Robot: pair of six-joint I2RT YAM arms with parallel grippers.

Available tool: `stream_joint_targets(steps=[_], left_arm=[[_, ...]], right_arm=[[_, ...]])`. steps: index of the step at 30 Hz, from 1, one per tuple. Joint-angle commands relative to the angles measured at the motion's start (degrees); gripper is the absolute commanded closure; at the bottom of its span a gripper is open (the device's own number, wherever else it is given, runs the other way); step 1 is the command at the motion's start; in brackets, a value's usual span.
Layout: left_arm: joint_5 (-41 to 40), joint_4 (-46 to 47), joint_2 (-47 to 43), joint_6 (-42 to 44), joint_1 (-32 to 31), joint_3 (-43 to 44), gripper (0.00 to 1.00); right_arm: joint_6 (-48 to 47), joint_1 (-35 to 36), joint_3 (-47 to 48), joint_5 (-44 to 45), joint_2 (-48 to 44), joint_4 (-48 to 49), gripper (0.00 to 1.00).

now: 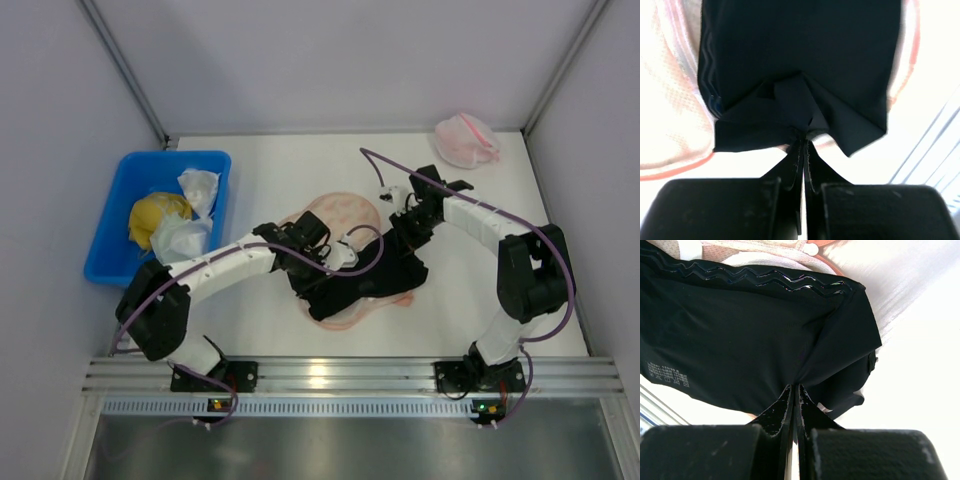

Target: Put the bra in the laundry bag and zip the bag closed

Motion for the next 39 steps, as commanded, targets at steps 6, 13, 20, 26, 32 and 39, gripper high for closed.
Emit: stream_joint_targets(steps=[6,13,20,26,32,39], left_arm=[[12.44,-5.83,-1.51,-3.90,-1.12,11.06,1.00],[17.71,-3.38,11.49,-10.67,-1.30,20.04,1.00],[15.71,1.81,13.53,-17.18,-1.13,20.14,0.59],[13.60,1.73,6.68,-18.24,1.24,16.28,0.42],[12.63,1.73,-1.58,-17.19,5.02,13.02,0.37],[11.84,1.81,-4.58,-17.10,6.34,12.14,0.36]], right_arm=[[-0.42,1.57,2.24,-0.81,-0.38,1.25,1.00],[-0.24,2.09,2.59,-1.16,0.15,1.77,1.00],[0.02,2.18,2.42,-1.16,-0.02,1.95,1.00],[-0.33,2.18,3.56,0.51,-2.30,0.99,0.64],[-0.51,-1.58,5.49,0.34,-7.22,-0.94,0.46],[2.04,-12.75,1.89,-3.79,-8.20,0.89,0.50]])
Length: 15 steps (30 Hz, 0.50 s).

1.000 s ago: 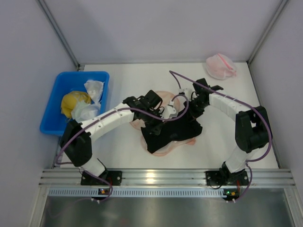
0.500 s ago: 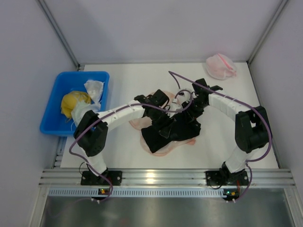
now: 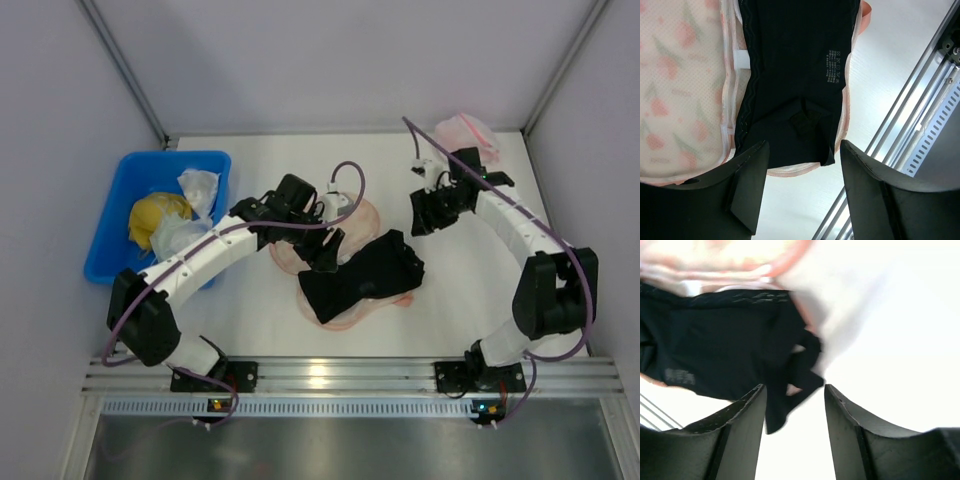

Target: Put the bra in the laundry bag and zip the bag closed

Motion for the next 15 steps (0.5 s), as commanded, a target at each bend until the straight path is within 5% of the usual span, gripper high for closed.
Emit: stream_joint_targets(steps=[1,6,15], left_arm=[[-0.29,1.77,-1.01,0.02,0.22,-0.19,0.36],[-0.65,1.68,-0.58,0.63,0.31,0.43,0.35],[-0.73,1.68,0.21,1.07,1.19,0.52,0.34]], right_arm=[[1.89,-6.11,-1.15,-1.57,0.15,1.64,0.51],[2.68,-8.67,-3.95,-2.18,4.11,1.73,0.57],[0.48,-7.53,-11.87,3.62,4.47,6.03,0.54]])
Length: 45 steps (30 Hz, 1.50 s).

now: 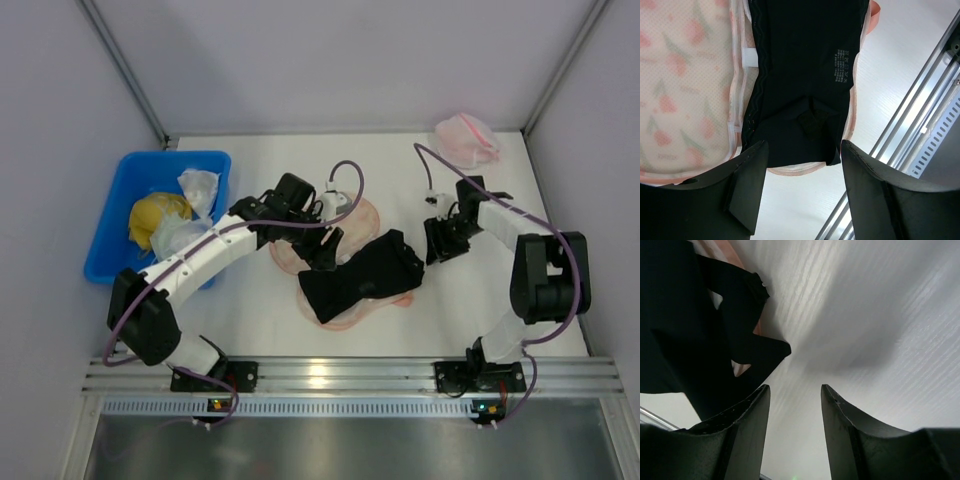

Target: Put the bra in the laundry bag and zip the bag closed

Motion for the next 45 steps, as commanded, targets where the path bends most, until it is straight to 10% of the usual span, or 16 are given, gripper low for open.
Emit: stream_joint_targets(steps=[1,20,27,32,45], left_arm=[[0.21,1.68,0.15,0.57,0.58,0.45,0.34],[-0.49,1.77,-0.11,0.74,0.84,0.10,0.34],[-0.85,1.68,-0.81,1.27,1.37,-0.51,0.34],[-0.85,1.77,-1.26,1.36,1.46,-1.13,0.34],[-1.37,1.77,-1.78,1.10,2.07,-1.92,0.33]], right_arm=[[0.11,2.02,-2.03,3.18,-0.98,5.72,0.53],[4.51,12.66,-4.24,12.24,3.85,12.42,0.55],[2.58,13.28,-4.59,21.10,4.04,11.71,1.00],[0.73,9.08,-2.93,22.78,0.87,9.17,1.00],[-1.11,4.93,2.96,3.04,-11.08,3.63,1.00]])
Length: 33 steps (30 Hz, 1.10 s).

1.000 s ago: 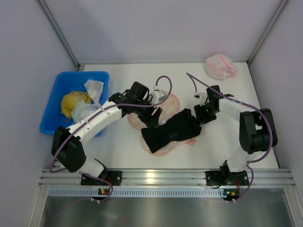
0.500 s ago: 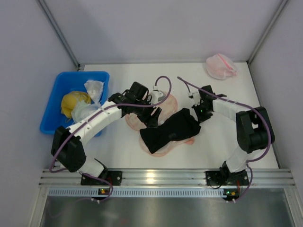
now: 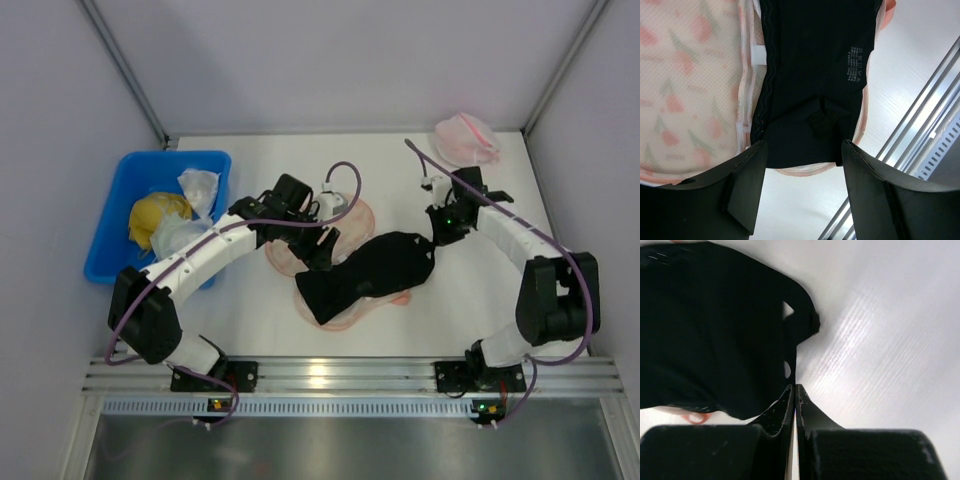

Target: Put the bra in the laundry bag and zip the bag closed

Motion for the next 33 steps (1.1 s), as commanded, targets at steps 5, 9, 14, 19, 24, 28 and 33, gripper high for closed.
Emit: stream_joint_targets(steps=[5,9,14,19,24,28,33], left_arm=[[0.52,1.71,-2.27,-1.86,2.86,-1.29,0.32],[3.24,1.79,-2.00,-3.71,6.29,-1.99,0.32],[4.40,1.79,-2.00,-4.42,10.16,-2.69,0.32],[3.09,1.53,-2.70,-4.15,11.48,-4.10,0.31],[1.94,0.83,-2.44,-3.98,12.28,-5.24,0.32],[1.85,0.48,-2.44,-3.98,13.07,-5.68,0.32],[1.50,0.04,-2.00,-3.62,13.51,-5.86,0.31]], right_arm=[[-0.70,1.15,6.15,-18.13,-8.01,-3.92,1.00],[0.44,4.13,5.19,-24.47,-8.99,-3.05,1.00],[1.76,13.53,2.20,-25.53,-7.24,0.90,1.00],[1.85,19.25,2.63,-27.20,-4.16,3.54,1.00],[1.06,23.47,3.07,-27.55,-0.12,6.00,1.00],[0.97,27.07,2.72,-26.94,3.48,7.76,1.00],[0.36,28.31,2.11,-26.59,4.98,8.82,1.00]])
